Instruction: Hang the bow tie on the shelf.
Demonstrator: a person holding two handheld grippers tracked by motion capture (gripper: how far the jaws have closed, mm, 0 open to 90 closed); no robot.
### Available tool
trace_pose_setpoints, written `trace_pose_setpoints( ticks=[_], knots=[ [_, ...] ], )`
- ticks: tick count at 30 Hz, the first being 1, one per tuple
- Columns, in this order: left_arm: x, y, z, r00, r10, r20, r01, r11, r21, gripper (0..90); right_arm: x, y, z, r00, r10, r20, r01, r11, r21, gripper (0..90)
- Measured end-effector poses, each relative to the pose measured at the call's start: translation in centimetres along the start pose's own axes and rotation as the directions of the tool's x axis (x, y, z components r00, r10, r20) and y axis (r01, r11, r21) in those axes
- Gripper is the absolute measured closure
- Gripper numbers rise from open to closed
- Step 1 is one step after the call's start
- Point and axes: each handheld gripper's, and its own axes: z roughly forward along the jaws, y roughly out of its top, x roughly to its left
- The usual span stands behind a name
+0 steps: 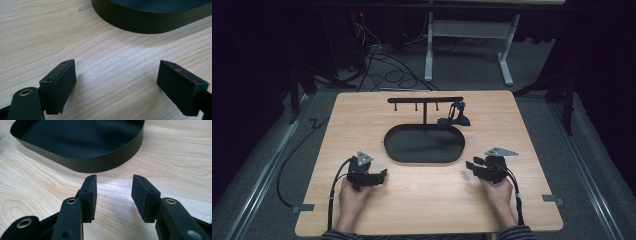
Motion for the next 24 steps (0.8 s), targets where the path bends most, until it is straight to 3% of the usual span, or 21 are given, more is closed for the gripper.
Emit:
trace_pose_setpoints(
  ticks=[24],
  knots=[
    [0.0,0.0,0.0,1.0,0.0,0.0,0.0,1.0,0.0,16.1,0.6,-0.3,1.2,0.9942,-0.074,0.078,0.071,0.996,0.047,56.2]
  ],
)
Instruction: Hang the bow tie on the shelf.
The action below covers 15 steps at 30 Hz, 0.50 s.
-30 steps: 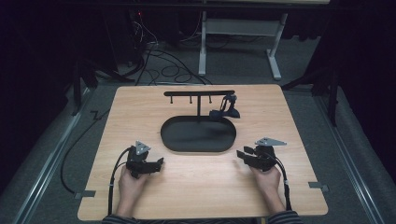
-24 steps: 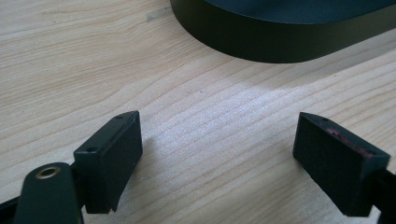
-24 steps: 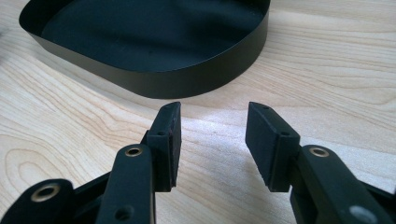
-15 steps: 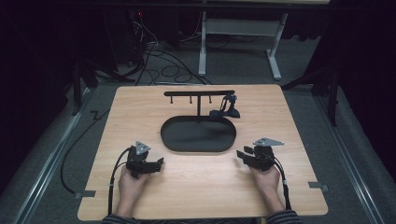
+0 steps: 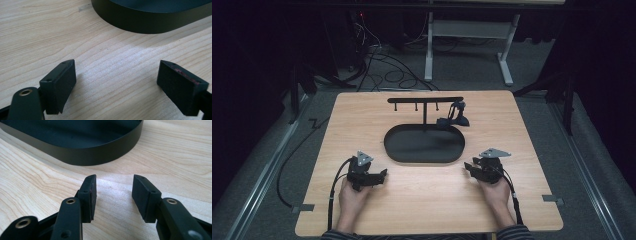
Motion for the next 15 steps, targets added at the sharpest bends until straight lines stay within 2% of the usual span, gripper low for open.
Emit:
trace_pose_setpoints(
  ticks=[6,10,15],
  knots=[
    [0.0,0.0,0.0,1.0,0.0,0.0,0.0,1.0,0.0,16.1,0.26,0.04,0.14,0.9995,-0.03,0.008,0.03,0.999,0.017,52.6],
    [0.0,0.0,0.0,1.0,0.0,0.0,0.0,1.0,0.0,16.1,0.63,0.03,0.22,0.9956,-0.087,0.034,0.086,0.996,0.026,50.2],
    [0.0,0.0,0.0,1.0,0.0,0.0,0.0,1.0,0.0,16.1,0.63,0.03,0.24,0.9956,-0.086,0.036,0.085,0.996,0.027,48.2]
  ],
)
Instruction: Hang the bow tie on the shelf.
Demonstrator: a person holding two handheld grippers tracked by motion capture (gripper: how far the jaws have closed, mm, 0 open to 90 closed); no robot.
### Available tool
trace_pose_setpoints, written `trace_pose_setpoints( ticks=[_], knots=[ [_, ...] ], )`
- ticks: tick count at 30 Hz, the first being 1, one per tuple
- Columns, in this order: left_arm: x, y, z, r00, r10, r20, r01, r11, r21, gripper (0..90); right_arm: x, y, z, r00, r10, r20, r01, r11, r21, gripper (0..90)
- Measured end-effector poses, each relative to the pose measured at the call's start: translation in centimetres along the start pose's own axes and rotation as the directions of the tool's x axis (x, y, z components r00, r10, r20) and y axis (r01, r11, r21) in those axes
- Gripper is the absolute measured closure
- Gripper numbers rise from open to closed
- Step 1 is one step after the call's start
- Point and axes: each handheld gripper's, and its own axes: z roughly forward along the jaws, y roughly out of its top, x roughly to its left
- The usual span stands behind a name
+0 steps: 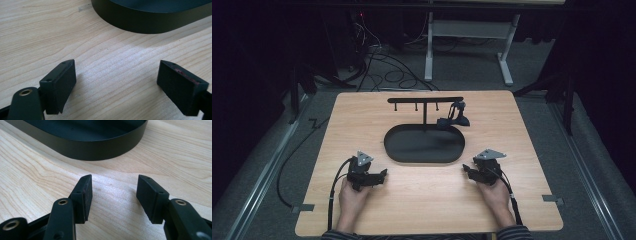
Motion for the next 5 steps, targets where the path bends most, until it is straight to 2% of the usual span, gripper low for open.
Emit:
trace_pose_setpoints(
  ticks=[5],
  knots=[
    [0.0,0.0,0.0,1.0,0.0,0.0,0.0,1.0,0.0,16.1,0.0,0.0,0.01,1.0,-0.001,-0.001,0.001,1.0,-0.001,48.2]
  ],
)
